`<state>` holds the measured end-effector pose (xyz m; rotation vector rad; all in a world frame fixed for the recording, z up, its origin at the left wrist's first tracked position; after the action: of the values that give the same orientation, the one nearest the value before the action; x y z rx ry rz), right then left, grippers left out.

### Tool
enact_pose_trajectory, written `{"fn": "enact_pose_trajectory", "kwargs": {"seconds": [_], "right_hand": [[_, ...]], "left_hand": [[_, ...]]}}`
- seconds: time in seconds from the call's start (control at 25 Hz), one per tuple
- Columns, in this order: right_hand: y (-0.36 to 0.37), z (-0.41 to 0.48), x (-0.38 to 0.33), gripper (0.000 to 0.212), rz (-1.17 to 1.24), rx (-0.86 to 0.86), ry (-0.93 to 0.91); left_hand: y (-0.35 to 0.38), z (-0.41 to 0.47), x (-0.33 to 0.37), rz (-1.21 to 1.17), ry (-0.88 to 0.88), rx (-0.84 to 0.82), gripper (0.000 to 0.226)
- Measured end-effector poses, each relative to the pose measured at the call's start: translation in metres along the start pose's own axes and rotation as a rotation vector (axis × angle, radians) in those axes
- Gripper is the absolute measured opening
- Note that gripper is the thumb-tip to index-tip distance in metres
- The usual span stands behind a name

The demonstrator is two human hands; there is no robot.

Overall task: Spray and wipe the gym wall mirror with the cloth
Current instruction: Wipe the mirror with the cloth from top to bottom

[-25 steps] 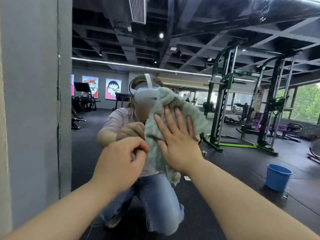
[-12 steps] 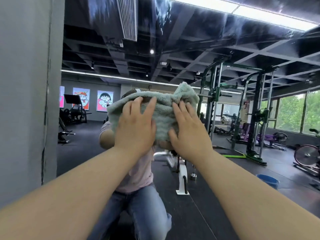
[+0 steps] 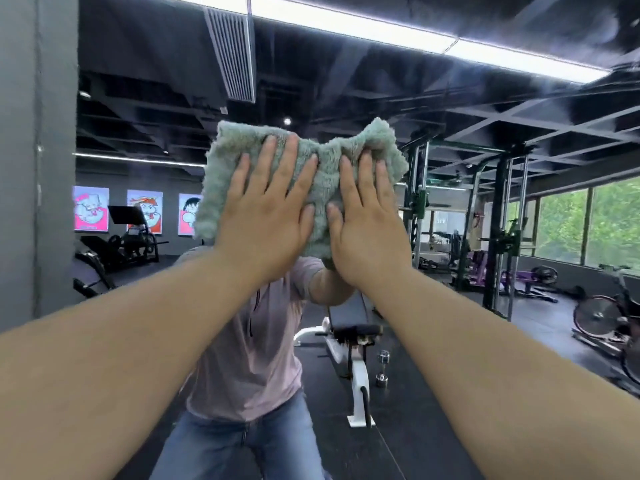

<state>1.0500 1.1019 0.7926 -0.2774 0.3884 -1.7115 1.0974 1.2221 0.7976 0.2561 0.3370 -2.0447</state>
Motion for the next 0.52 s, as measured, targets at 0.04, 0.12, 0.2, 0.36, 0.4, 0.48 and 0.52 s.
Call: {"fn": "enact_pose_trajectory", "kwargs": {"seconds": [0.04, 0.12, 0.2, 0.36, 0.4, 0.48, 0.52], "right_hand": [[-0.016, 0.038, -0.002, 0.060, -0.005, 0.029, -0.001], [-0.044, 0.108, -0.004, 0.060, 0.001, 0.056, 0.004], [-0.059, 0.143, -0.006, 0.060, 0.025, 0.076, -0.006], [-0.036, 0.079, -0.011, 0.061, 0.041, 0.125, -0.006], [-0.023, 0.051, -0.011, 0.061, 0.014, 0.090, 0.001], [-0.008, 0.015, -0.014, 0.061, -0.041, 0.023, -0.002], [-0.012, 0.025, -0.013, 0.061, -0.041, 0.038, -0.020]], "left_hand": [[-0.007, 0.040, -0.015, 0.000, -0.008, 0.012, 0.060], [-0.015, 0.113, -0.046, -0.009, -0.038, -0.030, 0.063], [-0.022, 0.148, -0.063, -0.021, -0.045, -0.043, 0.064], [-0.019, 0.080, -0.038, -0.001, -0.029, -0.018, 0.063], [-0.016, 0.050, -0.025, -0.013, -0.014, -0.033, 0.064], [-0.016, 0.014, -0.009, -0.016, 0.055, -0.092, 0.067], [-0.016, 0.024, -0.014, -0.026, 0.091, -0.094, 0.068]]}}
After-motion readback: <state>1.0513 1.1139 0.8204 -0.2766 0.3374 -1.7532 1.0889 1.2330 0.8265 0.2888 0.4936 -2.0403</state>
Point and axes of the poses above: each hand's wrist, its own z-axis towards the middle knuckle, its own y-axis out of the palm, x = y × z, the point moved 6 cm from there along z, towards the middle knuckle, and after that the axes turned 3 degrees about y, right-handed, at the moved point
